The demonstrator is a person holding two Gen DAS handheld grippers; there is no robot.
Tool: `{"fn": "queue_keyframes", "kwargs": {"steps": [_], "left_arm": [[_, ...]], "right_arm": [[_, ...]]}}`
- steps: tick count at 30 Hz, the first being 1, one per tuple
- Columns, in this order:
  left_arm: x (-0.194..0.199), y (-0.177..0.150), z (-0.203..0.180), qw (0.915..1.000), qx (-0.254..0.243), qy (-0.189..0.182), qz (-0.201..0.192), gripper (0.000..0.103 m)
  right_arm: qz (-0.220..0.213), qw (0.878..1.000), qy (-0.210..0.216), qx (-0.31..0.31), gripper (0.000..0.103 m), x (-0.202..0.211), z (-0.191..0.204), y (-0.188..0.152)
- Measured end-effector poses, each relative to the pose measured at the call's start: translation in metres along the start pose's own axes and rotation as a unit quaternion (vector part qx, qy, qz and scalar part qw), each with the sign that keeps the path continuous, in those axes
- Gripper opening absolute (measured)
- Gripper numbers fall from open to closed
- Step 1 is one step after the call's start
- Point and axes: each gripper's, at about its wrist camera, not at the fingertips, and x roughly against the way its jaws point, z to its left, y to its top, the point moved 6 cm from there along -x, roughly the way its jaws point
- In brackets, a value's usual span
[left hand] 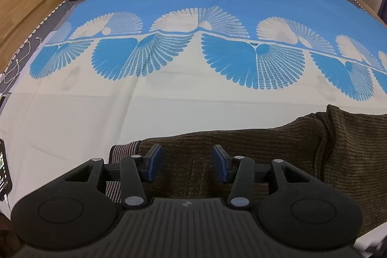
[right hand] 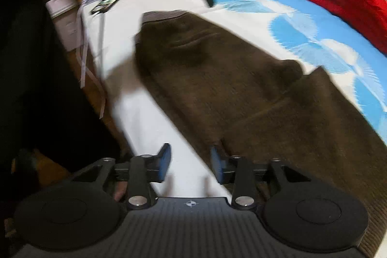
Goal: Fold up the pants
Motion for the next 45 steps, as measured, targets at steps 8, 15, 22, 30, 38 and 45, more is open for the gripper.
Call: {"fn": "queue_keyframes", "kwargs": {"steps": [8, 15, 22, 30, 38, 45], "left_arm": [[-0.002, 0.004, -0.02, 0.9998, -0.013, -0.013, 0.002, 0.051], [-0.001, 0.0, -0.022, 0.9998, -0.017, -0.014, 0.003, 0.052], [0.0, -0.003, -0.004, 0.9999, -0.002, -0.01, 0.003, 0.052], [0.006, -0.002, 0.002, 0.9999, 0.004, -0.016, -0.005, 0.052], [0.004, -0.001, -0.023, 0.9997, -0.008, -0.023, 0.001, 0.053], [0.001, 0.006, -0.053, 0.9988, -0.027, -0.039, 0.0, 0.053]], "right_arm": [[0.013, 0.996, -0.078, -0.028, 0.049, -0.014, -0.032, -0.005], [0.051, 0.993, -0.095, 0.043, 0.06, -0.059, -0.017, 0.0], [0.057, 0.995, -0.079, 0.007, 0.043, -0.067, -0.028, 0.008], [-0.027, 0.997, -0.072, -0.013, 0.018, 0.001, -0.038, 0.031], [0.005, 1.0, -0.023, 0.015, 0.023, -0.003, -0.018, 0.002], [-0.061, 0.994, -0.033, -0.082, 0.037, 0.026, -0.046, 0.012]]}}
